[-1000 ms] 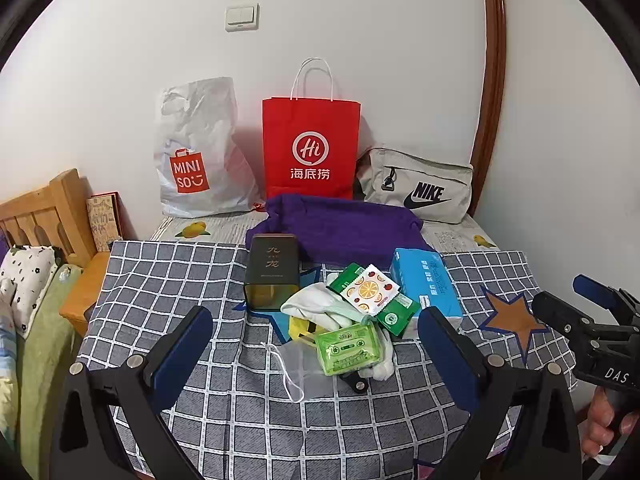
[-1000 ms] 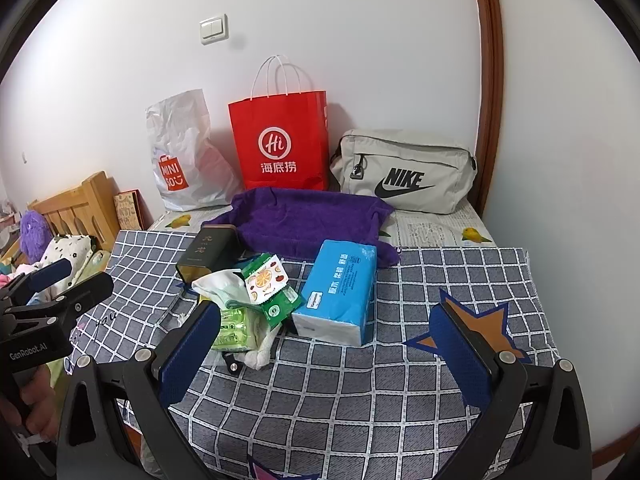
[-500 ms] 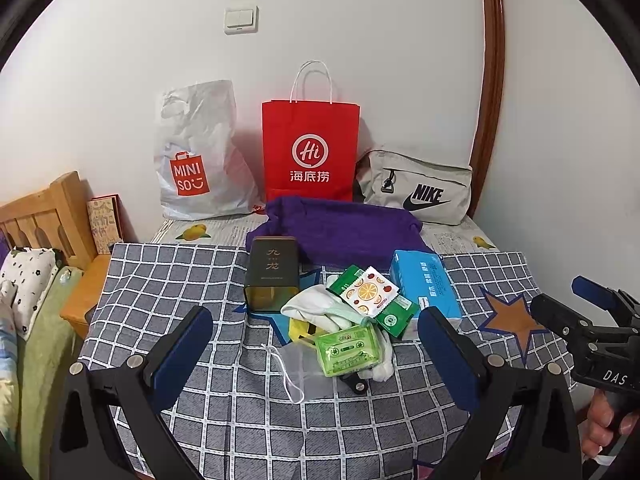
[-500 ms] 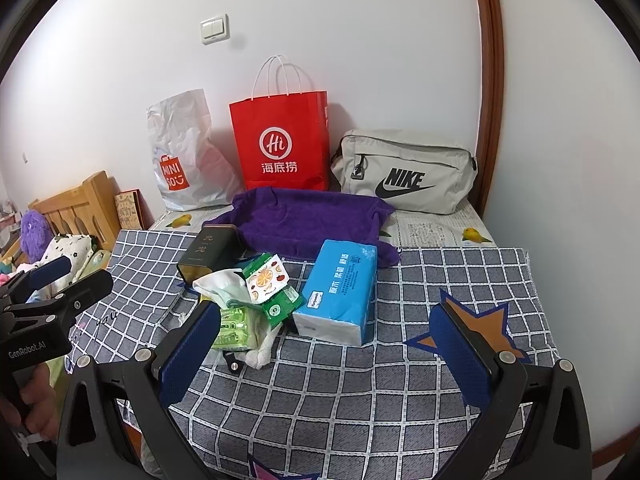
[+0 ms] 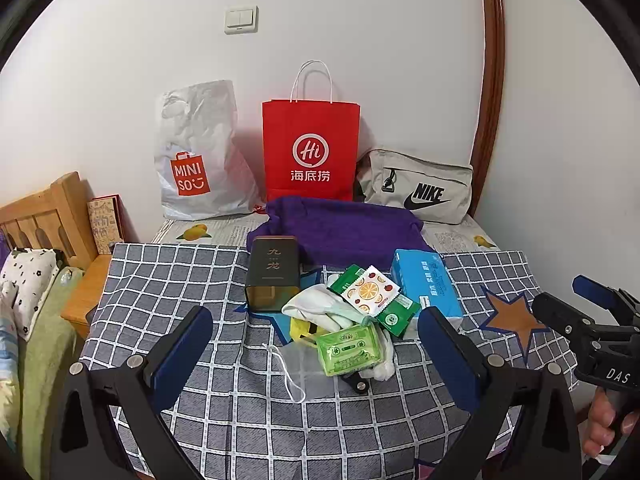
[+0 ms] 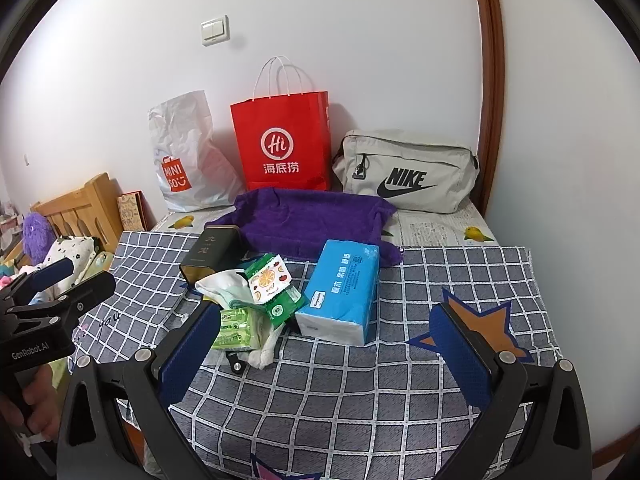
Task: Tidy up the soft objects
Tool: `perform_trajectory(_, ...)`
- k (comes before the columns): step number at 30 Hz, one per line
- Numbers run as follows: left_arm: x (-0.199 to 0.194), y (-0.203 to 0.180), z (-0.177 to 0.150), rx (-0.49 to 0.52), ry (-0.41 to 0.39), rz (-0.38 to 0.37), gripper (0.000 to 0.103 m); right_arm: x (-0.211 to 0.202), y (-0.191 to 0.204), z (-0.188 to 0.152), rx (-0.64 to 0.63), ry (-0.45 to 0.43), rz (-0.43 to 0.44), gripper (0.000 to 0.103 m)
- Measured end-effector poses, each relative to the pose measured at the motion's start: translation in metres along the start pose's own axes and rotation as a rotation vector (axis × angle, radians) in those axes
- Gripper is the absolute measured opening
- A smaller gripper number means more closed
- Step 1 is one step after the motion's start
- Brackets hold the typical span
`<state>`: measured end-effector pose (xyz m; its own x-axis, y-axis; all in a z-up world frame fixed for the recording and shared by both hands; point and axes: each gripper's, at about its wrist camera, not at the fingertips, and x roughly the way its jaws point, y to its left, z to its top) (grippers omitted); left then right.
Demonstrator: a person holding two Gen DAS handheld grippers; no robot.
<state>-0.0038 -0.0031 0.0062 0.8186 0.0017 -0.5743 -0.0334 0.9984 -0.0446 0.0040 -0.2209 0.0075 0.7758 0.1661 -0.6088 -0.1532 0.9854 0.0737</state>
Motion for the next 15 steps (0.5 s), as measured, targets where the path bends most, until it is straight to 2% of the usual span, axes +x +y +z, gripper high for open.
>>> perform_trajectory(15,0.0061,-0.0006,-0.0026,-0.009,0.065,-0.001,0.103,0.0019,0.0015,-0.0008,-0.009,-0.005,0.006,0.103)
